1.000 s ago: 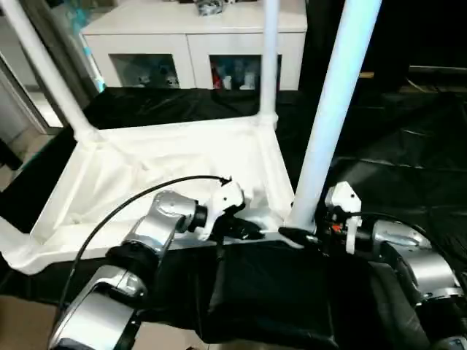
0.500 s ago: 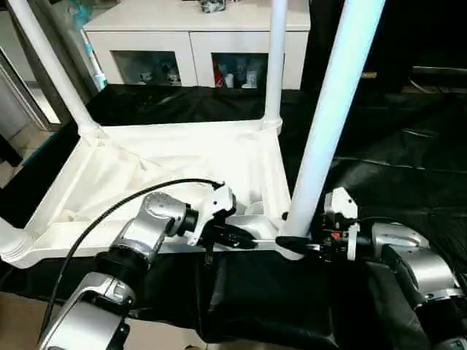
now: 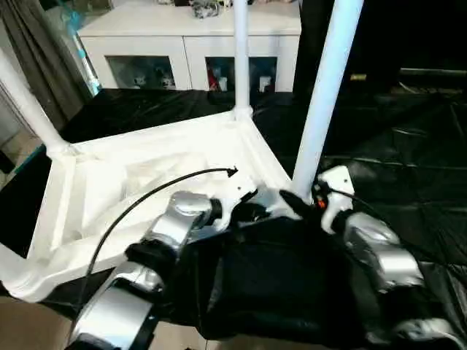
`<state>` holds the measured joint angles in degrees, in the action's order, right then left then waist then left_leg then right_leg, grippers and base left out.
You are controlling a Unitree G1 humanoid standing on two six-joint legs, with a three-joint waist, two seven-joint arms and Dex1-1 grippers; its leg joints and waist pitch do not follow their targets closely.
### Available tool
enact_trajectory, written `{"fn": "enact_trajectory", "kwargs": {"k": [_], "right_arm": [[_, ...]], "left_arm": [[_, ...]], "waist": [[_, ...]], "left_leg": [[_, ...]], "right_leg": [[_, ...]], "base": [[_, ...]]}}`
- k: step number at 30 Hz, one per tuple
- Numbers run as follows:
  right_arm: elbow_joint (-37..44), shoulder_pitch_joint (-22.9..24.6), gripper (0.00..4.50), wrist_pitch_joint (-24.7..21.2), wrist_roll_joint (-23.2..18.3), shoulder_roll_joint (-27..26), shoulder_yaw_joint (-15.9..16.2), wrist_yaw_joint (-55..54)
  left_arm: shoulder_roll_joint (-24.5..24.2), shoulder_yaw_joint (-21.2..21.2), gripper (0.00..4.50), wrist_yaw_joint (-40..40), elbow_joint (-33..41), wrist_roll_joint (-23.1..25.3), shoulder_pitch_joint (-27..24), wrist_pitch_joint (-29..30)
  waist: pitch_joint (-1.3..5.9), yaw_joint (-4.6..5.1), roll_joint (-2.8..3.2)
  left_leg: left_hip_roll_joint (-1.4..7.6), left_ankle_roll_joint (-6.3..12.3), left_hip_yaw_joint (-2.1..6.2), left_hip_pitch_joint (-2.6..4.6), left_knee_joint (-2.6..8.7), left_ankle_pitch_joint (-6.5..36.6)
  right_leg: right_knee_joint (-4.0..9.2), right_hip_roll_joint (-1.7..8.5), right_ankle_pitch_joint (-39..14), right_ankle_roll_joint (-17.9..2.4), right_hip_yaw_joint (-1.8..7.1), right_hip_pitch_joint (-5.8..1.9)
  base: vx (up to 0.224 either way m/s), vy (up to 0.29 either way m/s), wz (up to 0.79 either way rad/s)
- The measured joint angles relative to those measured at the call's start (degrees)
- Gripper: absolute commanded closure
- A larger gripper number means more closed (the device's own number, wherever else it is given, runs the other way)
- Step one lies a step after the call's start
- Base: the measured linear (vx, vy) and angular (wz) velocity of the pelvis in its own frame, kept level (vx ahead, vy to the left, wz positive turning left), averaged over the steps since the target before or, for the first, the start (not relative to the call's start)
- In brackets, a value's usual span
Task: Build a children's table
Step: Rotate leg to tighten
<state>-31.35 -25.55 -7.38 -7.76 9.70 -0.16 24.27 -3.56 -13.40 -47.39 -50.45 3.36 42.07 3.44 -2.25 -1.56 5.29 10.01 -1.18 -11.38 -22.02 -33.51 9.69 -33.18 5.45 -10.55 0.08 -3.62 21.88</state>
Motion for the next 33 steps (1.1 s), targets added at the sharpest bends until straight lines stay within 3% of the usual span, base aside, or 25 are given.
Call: {"fn": "enact_trajectory", "kwargs": {"k": [2, 3, 9, 19, 22, 26, 33], "right_arm": [[-0.20, 0.08, 1.86, 0.73, 0.03, -0.02, -0.02, 0.45], [-0.19, 0.16, 1.30, 0.95, 0.02, 0.00, -0.02, 0.86], [5.00, 3.72, 0.82, 0.66, -1.37, 5.35, 2.51, 15.11], [11.88, 7.79, 0.82, -0.95, -5.47, 14.74, 7.02, 36.08], [12.26, 7.74, 1.07, -0.99, -5.98, 16.34, 7.47, 40.18], [12.06, 7.66, 1.52, -1.05, -6.15, 16.54, 7.46, 41.38], [12.29, 7.74, 1.84, -2.14, -6.91, 16.43, 7.37, 41.84]], "left_arm": [[-0.11, 0.09, 4.50, -0.56, -0.01, 0.10, 0.00, -0.39], [-0.25, 0.12, 4.50, -1.09, -0.01, 0.10, -0.01, -0.53], [-4.14, 0.06, 4.50, -9.67, 2.96, -1.45, -2.16, -1.43], [-9.22, -1.42, 4.50, -25.18, 8.05, -3.84, -5.62, -1.09], [-9.97, -2.30, 4.50, -28.27, 9.49, -4.73, -5.96, 0.23], [-10.28, -2.34, 4.50, -29.48, 9.53, -4.84, -5.98, 0.50], [-10.23, -2.33, 4.50, -29.55, 9.65, -4.84, -5.98, 0.73]], "waist": [[0.00, -0.03, 0.01], [0.01, -0.04, 0.01], [0.02, -0.46, 0.04], [-0.05, -2.17, -0.03], [-0.07, -2.64, 0.01], [-0.07, -2.87, 0.00], [-0.08, -3.00, -0.01]], "left_leg": [[0.00, 0.00, 0.01, 0.00, 0.06, 0.01], [0.00, 0.00, 0.01, 0.01, 0.10, 0.01], [0.15, 0.01, 0.04, -0.02, 0.42, 0.01], [0.16, -0.01, -0.02, -0.08, 0.38, 0.01], [0.15, -0.01, -0.04, -0.10, 0.31, 0.01], [0.15, -0.01, -0.05, -0.10, 0.30, 0.01], [0.16, -0.01, -0.05, -0.10, 0.31, 0.01]], "right_leg": [[0.00, 0.00, 0.00, 0.00, -0.02, 0.00], [0.00, 0.00, 0.00, 0.00, -0.03, 0.01], [-0.05, -0.09, -0.01, 0.04, -0.23, 0.14], [0.00, -0.07, -0.03, 0.06, -0.20, 0.14], [-0.01, -0.04, -0.02, 0.05, -0.17, 0.12], [-0.03, -0.05, -0.01, 0.04, -0.16, 0.13], [-0.05, -0.05, -0.01, 0.04, -0.17, 0.14]], "base": [[0.000, 0.000, 0.00], [0.000, 0.000, 0.00], [0.000, 0.000, 0.00], [0.000, 0.000, 0.00], [0.000, 0.000, 0.00], [0.000, 0.000, 0.00], [0.000, 0.000, 0.00]]}}
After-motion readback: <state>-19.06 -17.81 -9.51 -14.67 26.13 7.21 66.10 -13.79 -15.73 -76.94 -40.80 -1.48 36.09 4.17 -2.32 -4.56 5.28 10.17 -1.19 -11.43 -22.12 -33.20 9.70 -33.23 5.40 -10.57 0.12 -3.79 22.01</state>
